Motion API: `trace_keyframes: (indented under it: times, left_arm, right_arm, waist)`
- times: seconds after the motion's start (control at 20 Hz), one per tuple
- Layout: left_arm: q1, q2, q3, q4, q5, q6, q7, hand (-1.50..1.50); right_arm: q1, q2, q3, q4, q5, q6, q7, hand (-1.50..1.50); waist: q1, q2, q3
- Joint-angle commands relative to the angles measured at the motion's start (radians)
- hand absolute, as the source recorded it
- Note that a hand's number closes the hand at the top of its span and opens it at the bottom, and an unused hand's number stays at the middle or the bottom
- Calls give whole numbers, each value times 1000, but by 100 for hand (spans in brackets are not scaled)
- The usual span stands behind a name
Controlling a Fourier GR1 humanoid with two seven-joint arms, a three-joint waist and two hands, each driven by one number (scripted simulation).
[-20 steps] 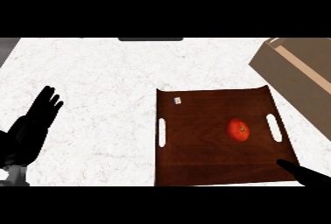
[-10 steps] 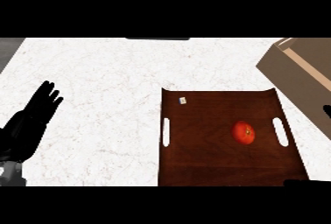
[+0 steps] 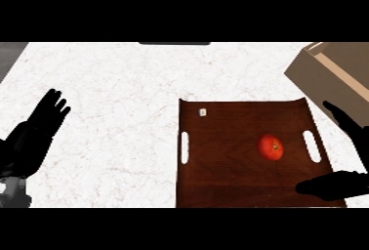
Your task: Pick the tomato from the tray and place it in the cardboard box
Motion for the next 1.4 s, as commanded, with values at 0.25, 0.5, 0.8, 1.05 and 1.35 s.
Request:
trace_keyframes:
  times: [0.25, 0.5, 0.8, 1.05, 1.35]
  left_arm:
    - [69, -5, 81, 34, -6, -110, -53, 0]
    - [96, -56, 74, -2, -57, -113, -36, 0]
    - [109, -50, 163, -34, -40, -148, 16, 0]
    - [11, -142, 99, -34, -136, -70, 68, 0]
    - [-41, -166, 108, 41, -179, -96, 28, 0]
  right_arm:
    - [-97, 79, 38, 14, -3, 120, 190, -150]
    - [-99, 147, 12, 120, 55, 124, 93, -150]
    - [-32, 191, 14, 107, 147, 131, -18, -150]
    - [-142, 281, 41, 161, 237, 139, 31, -150]
    - [-162, 289, 28, 188, 248, 215, 62, -150]
  waist:
    - [-12, -3, 1]
    - [-12, -3, 1]
    - [-13, -3, 2]
    - [-14, -3, 2]
    - [-16, -2, 1]
